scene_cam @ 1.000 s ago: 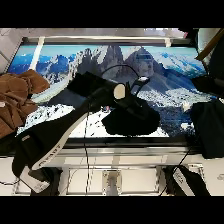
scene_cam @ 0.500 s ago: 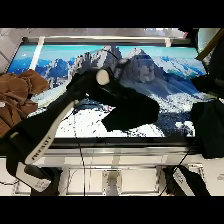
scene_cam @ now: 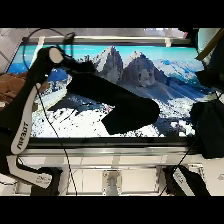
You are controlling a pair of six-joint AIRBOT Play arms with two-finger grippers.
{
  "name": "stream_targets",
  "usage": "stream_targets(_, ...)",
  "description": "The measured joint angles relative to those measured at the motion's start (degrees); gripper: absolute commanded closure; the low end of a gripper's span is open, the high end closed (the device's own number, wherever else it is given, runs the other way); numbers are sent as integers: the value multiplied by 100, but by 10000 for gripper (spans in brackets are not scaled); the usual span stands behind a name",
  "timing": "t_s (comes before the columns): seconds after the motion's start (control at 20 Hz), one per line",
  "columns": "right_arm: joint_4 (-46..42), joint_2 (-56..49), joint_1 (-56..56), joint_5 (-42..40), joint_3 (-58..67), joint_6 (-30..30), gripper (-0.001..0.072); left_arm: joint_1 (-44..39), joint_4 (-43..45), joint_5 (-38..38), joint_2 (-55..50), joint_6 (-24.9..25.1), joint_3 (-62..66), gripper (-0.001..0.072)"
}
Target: Fold the clothes and pants, and hang the long-sleeved shirts on hangers.
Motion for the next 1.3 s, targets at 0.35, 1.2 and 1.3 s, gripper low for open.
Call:
stream_targets(0.35, 258, -184, 286, 72, 39, 321, 235, 1187, 234, -2, -898, -372, 0, -8)
stream_targets(1.2, -938, -3698, 4610, 382, 466, 518, 234, 1296, -726, 616, -1886, 7, 0, 698)
stream_targets(1.3, -1491, -3888, 4828, 319, 750, 525, 234, 1292, -745, 627, -1893, 42, 0, 698)
